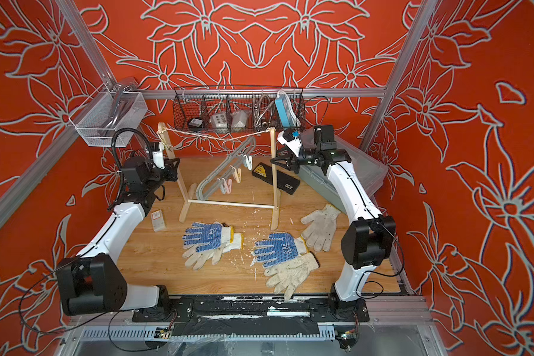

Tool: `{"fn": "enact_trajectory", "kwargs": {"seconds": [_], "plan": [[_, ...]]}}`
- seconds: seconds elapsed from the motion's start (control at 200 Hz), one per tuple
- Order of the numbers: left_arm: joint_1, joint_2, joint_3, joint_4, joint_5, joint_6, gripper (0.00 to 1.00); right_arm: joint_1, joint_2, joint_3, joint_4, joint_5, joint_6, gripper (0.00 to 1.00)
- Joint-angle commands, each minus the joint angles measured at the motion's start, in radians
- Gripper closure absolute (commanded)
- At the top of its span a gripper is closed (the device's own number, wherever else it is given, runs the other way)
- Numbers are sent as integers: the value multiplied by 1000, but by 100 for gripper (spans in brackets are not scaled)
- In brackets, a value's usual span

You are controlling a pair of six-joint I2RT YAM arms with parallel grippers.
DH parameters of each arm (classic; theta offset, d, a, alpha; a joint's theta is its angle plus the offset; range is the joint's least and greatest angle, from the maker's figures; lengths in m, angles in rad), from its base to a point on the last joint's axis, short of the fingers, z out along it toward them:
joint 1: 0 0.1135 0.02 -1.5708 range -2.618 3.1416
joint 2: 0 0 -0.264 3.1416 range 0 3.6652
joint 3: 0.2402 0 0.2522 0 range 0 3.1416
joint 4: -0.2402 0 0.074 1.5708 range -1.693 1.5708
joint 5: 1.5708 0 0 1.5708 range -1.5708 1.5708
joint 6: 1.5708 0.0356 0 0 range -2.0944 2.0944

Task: Clip the gloves onto a hanger to dry
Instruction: Move the clothesline to the center of the board.

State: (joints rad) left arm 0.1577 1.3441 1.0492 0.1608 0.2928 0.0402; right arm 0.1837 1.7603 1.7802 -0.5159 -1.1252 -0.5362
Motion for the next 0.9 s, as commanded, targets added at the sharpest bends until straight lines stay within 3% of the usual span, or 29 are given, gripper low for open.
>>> {"fn": "enact_trajectory", "kwargs": {"seconds": [0.0, 0.205, 0.56, 0.776, 0.896], "plan": [[1, -43, -33, -40, 35, 56, 97, -47, 29, 34, 13, 86, -53, 65], [-2, -53, -65, -14, 62, 12, 96, -61, 65, 85, -23, 111, -88, 62], [-37, -47, -72, -16, 68, 1, 89, -93, -34, -74, 44, 125, -75, 49], [-37, -38, -54, -26, 36, -6, 74, -96, -71, -105, 48, 141, -60, 39], [-37, -37, -49, -29, -4, -44, 76, -97, -117, -166, 106, 179, -1, 33]]}}
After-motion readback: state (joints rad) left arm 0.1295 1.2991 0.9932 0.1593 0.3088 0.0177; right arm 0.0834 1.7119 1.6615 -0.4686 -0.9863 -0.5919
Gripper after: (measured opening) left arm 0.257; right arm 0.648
